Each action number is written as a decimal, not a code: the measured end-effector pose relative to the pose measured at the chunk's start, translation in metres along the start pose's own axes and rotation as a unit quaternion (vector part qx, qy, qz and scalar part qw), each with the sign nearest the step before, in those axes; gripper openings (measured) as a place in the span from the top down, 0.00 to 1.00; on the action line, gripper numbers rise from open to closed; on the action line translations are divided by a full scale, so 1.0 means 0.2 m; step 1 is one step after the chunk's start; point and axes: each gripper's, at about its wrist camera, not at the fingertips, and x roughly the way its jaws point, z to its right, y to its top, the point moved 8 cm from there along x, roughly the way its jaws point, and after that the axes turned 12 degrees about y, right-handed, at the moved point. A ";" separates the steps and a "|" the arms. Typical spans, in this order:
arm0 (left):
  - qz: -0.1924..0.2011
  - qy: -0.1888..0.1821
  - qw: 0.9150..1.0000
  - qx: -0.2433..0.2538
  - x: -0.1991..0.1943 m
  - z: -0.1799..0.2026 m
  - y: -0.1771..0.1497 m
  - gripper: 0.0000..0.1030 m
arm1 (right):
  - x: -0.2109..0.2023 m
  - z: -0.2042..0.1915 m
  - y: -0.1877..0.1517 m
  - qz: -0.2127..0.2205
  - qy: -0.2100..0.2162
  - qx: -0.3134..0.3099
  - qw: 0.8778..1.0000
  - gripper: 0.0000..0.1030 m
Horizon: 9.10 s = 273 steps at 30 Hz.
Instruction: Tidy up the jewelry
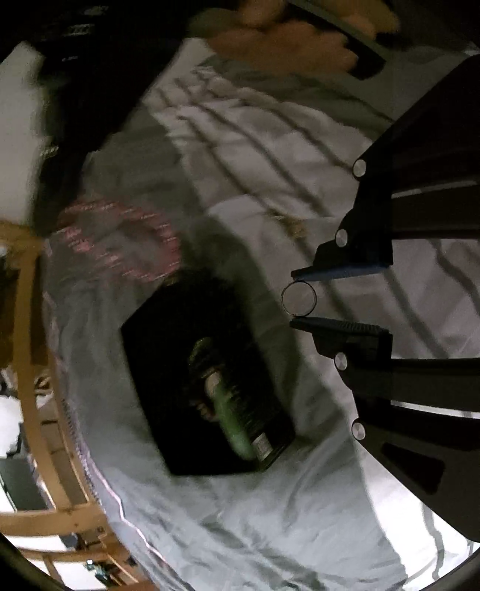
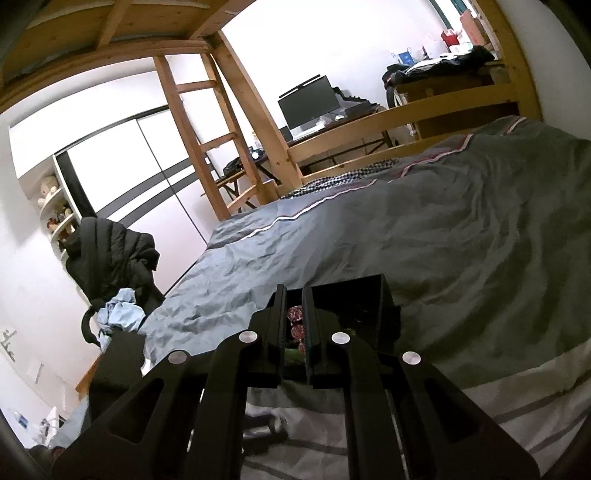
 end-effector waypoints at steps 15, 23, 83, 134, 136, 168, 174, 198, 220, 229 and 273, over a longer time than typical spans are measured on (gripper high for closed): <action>0.060 0.026 0.996 -0.060 0.03 -0.21 0.34 0.82 | 0.15 0.03 0.05 0.000 0.031 0.017 0.999 0.91; 0.051 0.046 0.994 -0.079 0.12 -0.32 0.37 0.82 | 0.28 0.10 0.03 -0.006 0.040 0.034 0.999 0.91; 0.030 0.081 0.996 -0.035 0.02 -0.06 0.03 0.13 | -0.02 0.23 -0.43 -0.110 -0.053 0.026 0.992 0.27; 0.034 0.073 0.992 -0.093 -0.20 -0.13 -0.21 0.12 | -0.02 0.47 -0.80 -0.196 -0.127 0.093 0.968 0.90; 0.035 0.076 0.992 -0.091 -0.20 -0.12 -0.21 0.12 | -0.05 0.44 -0.74 -0.161 -0.092 0.111 0.976 0.90; 0.068 0.109 0.992 -0.006 0.11 -0.03 0.12 0.12 | 0.20 0.33 -0.38 -0.098 0.064 0.156 0.981 0.90; 0.100 0.114 0.988 -0.003 0.11 -0.03 0.22 0.12 | 0.26 0.29 -0.27 -0.093 0.084 0.139 0.982 0.90; 0.107 0.123 0.984 -0.067 0.17 -0.25 0.38 0.09 | 0.41 0.27 -0.14 -0.097 0.060 0.111 0.987 0.88; 0.098 0.154 0.976 -0.123 0.12 -0.41 0.37 0.09 | 0.30 0.28 -0.10 -0.049 0.005 0.074 0.996 0.06; 0.098 0.143 0.974 -0.144 0.00 -0.44 0.33 0.08 | 0.13 0.20 -0.06 -0.034 -0.055 0.017 0.998 0.04; 0.078 0.184 0.975 -0.101 -0.36 -0.33 -0.13 0.06 | -0.27 -0.16 -0.34 -0.103 -0.152 -0.058 0.981 0.04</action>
